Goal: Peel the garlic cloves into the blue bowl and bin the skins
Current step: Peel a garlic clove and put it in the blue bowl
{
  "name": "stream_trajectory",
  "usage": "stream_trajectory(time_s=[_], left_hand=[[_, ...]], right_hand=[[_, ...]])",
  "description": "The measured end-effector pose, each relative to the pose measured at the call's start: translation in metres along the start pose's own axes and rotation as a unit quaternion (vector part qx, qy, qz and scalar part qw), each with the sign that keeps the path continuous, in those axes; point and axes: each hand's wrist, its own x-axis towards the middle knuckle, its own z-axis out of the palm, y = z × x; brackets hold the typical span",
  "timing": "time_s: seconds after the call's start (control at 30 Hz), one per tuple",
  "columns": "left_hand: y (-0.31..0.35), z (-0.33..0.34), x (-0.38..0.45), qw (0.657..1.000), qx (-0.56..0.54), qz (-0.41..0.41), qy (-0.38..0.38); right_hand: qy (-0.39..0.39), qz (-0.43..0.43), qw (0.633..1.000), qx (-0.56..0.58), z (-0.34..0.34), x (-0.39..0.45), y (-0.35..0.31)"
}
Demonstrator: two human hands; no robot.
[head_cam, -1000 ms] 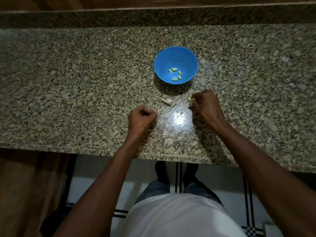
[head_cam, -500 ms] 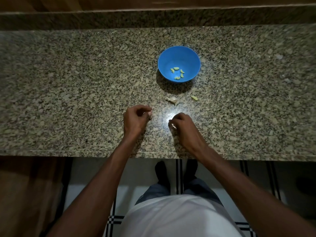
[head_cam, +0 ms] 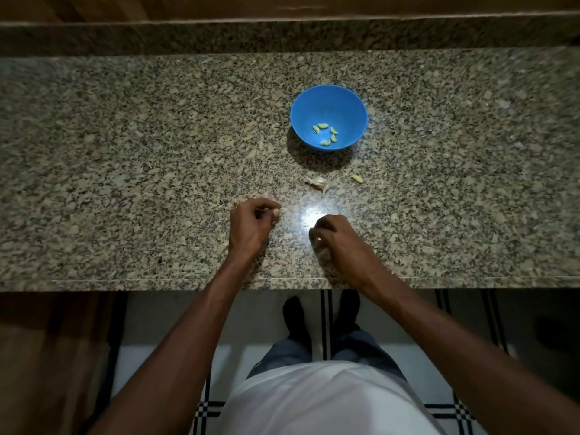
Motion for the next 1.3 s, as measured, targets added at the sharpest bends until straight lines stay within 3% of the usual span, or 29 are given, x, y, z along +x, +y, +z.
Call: stream_trajectory(time_s=[0.13, 0.2, 0.27, 0.37, 0.53, 0.67, 0.8, 1.07, 1.3], left_hand=[[-0.001, 0.001, 0.0, 1.0, -0.008, 0.002, -0.004], [-0.002, 0.002, -0.002, 1.0, -0.005, 0.012, -0.007], [-0.003, 0.005, -0.004, 1.0, 0.009, 0.021, -0.014], [-0.006, 0.01, -0.005, 0.999, 0.016, 0.018, -0.023], [0.0, 0.013, -0.01, 0.999, 0.041, 0.027, -0.009], [0.002, 0.015, -0.014, 0.999, 0.035, 0.028, -0.005], [0.0, 0.015, -0.019, 0.999, 0.025, 0.021, 0.003], [-0.002, 0.016, -0.021, 1.0, 0.018, 0.01, 0.01], [-0.005, 0.013, -0.018, 0.999, 0.026, 0.011, 0.039]], right_hand=[[0.056, 0.202, 0.976, 0.064, -0.011, -0.022, 0.02], [0.05, 0.248, 0.964, 0.078, -0.009, -0.03, 0.011], [0.043, 0.282, 0.943, 0.174, 0.0, -0.031, -0.006], [0.057, 0.243, 0.941, 0.23, 0.005, -0.017, -0.023], [0.148, 0.29, 0.931, 0.162, -0.017, 0.039, 0.011], [0.11, 0.262, 0.947, 0.15, -0.021, 0.07, 0.031], [0.121, 0.231, 0.956, 0.135, -0.014, 0.078, 0.034], [0.119, 0.249, 0.958, 0.077, -0.009, 0.077, 0.027], [0.023, 0.194, 0.969, 0.148, -0.041, 0.042, 0.036]])
